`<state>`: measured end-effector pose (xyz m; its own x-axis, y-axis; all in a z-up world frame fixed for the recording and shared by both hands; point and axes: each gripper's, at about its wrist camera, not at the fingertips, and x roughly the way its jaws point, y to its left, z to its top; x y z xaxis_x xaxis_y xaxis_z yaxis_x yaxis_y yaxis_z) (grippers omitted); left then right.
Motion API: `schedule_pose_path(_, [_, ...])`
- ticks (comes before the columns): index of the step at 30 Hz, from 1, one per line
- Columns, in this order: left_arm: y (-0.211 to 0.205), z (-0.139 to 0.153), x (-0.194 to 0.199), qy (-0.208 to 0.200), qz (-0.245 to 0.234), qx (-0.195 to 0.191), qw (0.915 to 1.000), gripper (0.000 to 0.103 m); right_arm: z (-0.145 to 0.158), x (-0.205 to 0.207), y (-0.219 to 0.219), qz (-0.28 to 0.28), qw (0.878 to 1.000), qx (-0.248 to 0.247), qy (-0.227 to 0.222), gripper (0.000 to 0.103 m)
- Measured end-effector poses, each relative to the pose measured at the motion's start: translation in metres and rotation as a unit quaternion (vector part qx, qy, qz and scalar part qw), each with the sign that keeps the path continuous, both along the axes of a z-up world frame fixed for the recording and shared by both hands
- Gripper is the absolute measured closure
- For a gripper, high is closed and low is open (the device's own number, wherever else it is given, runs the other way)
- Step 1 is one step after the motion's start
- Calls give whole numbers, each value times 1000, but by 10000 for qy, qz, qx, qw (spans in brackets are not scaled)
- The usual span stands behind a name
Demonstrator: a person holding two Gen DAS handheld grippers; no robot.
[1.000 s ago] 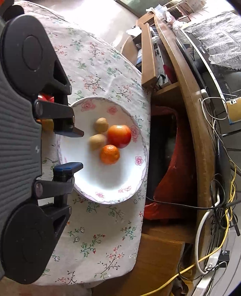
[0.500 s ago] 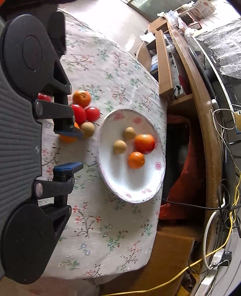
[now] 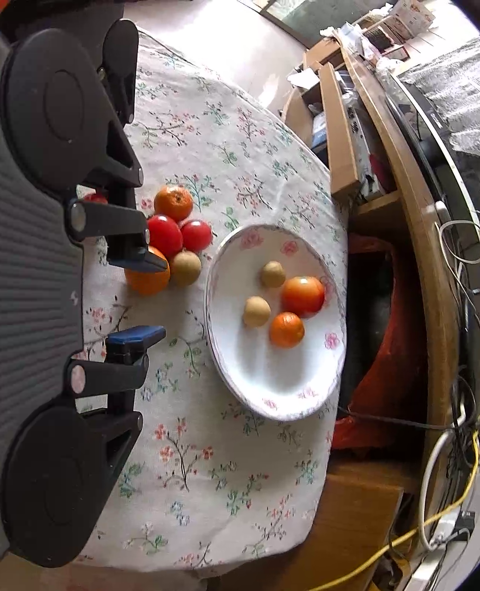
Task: Organize fruits
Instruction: 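Grasp an orange with right gripper while left closes on the red tomato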
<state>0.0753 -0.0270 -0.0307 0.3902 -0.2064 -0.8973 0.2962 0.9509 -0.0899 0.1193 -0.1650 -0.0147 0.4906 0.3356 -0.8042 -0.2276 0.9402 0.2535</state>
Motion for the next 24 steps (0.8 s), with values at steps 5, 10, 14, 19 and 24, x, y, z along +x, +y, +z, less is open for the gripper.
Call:
schedule_pose_path(5, [6, -1, 2, 31, 79, -12, 10000, 62, -3, 3, 12, 166, 9998, -16, 69, 70])
schedule_pose_path(10, [3, -3, 4, 62, 52, 9, 10000, 53, -14, 8, 22, 260, 9993, -120, 222, 69])
schedule_pose_path(14, [1, -4, 3, 54, 2, 9, 10000, 47, -20, 12, 25, 284, 9991, -122, 283, 68])
schedule_pose_path(19, [-1, -4, 3, 27, -16, -4, 10000, 45, -24, 15, 23, 322, 9987, -117, 369, 68])
schedule_pose_path(24, [-1, -3, 6, 4, -18, -3, 10000, 54, -28, 17, 21, 238, 9989, -81, 384, 68])
